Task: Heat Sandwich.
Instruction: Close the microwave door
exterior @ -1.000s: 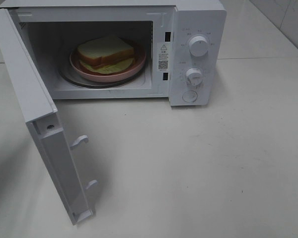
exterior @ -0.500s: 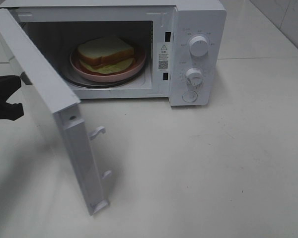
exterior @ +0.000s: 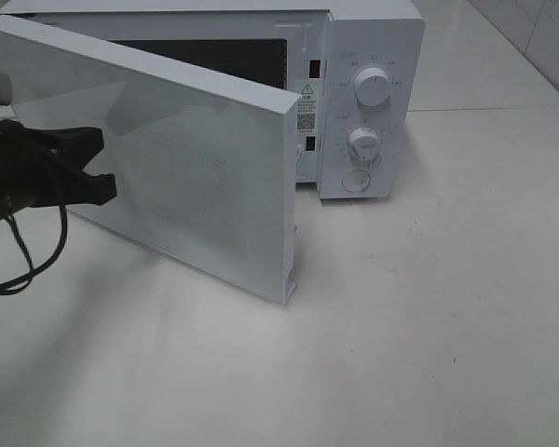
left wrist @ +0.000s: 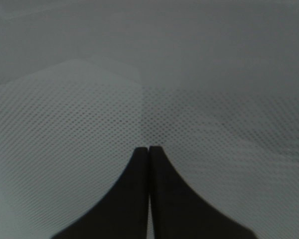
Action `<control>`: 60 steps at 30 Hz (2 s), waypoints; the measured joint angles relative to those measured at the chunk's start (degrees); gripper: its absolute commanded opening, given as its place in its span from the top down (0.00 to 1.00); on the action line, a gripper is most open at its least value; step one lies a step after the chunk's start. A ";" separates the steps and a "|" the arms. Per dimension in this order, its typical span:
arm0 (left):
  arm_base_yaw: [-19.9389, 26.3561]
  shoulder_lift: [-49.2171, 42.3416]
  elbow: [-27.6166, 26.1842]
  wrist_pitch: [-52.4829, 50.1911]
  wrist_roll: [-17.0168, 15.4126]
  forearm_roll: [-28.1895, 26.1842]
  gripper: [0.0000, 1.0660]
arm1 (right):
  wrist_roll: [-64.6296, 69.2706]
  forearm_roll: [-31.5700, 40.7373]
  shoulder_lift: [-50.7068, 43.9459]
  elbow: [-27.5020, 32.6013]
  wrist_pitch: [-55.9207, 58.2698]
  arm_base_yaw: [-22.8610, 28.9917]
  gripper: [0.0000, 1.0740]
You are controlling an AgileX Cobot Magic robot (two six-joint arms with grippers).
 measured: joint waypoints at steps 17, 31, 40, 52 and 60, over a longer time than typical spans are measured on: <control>-13.35 7.85 -11.00 2.29 10.03 -18.96 1.00 | 0.00 0.00 0.00 0.00 0.00 0.00 0.30; -16.21 13.18 -23.03 6.82 15.30 -27.33 1.00 | 0.00 0.00 0.00 0.00 0.00 0.00 0.30; -17.19 16.73 -29.74 13.75 15.47 -26.01 1.00 | 0.00 0.00 0.00 0.00 0.00 0.00 0.30; -18.11 20.17 -35.07 17.59 15.64 -25.27 1.00 | 0.00 0.00 0.00 0.00 0.00 0.00 0.30; -18.96 20.05 -35.58 18.22 15.64 -25.78 1.00 | 0.00 0.00 0.00 0.00 0.00 0.00 0.30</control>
